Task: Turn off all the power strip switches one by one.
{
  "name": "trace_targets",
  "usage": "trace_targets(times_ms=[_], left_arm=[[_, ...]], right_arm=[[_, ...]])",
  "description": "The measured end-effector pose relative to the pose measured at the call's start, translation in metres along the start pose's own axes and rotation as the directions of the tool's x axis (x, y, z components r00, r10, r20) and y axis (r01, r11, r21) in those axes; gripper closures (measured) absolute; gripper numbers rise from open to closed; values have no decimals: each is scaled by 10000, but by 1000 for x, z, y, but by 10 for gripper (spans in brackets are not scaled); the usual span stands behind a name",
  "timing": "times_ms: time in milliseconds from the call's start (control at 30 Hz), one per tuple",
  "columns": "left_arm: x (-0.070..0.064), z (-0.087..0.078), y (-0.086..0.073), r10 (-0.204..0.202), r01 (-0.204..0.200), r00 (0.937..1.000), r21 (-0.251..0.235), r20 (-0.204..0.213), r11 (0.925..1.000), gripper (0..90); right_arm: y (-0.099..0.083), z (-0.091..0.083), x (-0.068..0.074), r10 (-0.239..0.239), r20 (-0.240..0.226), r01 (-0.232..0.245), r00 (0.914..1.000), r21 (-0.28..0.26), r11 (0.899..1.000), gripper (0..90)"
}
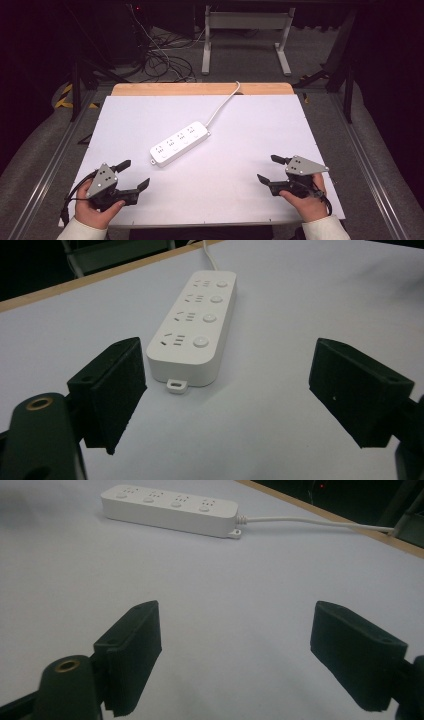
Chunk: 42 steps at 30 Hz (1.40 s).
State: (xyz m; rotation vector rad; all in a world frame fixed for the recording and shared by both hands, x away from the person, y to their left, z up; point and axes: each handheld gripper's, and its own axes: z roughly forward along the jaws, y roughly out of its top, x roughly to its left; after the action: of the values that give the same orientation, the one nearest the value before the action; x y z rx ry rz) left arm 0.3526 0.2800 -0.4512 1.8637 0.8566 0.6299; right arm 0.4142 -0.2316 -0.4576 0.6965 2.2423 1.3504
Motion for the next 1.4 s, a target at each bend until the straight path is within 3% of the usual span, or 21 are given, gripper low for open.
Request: trace_targets(times_ms=[300,467,633,833,933,1067,1200,1333,1400], left_arm=[[4,-4,2,-492,499,9982,-188,339,9986,132],[3,-5,4,-263,269,9992,-206,304,9994,132],[1,-8,6,-3,3,10000,-92,58,10000,196],[-3,-11,11,14,-15,9999,67,153,10000,259],[-3,-12,14,-167,166,9997,66,164,9998,285],[-6,-13,21,172,-177,9997,265,188,9995,301],[-6,-13,28,51,-54,9999,280,109,9996,305],[-2,-9,37,-309,319,9973,-145,660,9994,373],[-2,-7,38,-399,414,9965,-193,730,9990,384]], right_arm=[[1,0,2,-111,-98,109,9999,-224,9997,207],[1,0,3,-67,-267,57,9996,-394,9992,208],[1,0,4,-128,-248,119,9996,-349,9993,208],[1,0,4,-46,-307,38,9995,-260,9997,223],[1,0,5,-103,-340,93,9994,-300,9995,226],[1,1,5,-100,-367,90,9993,-287,9995,227],[1,1,6,-34,-452,20,9990,-310,9995,228],[1,2,6,-50,-522,36,9986,-270,9996,228],[1,2,6,-18,-552,3,9985,-276,9996,227]])
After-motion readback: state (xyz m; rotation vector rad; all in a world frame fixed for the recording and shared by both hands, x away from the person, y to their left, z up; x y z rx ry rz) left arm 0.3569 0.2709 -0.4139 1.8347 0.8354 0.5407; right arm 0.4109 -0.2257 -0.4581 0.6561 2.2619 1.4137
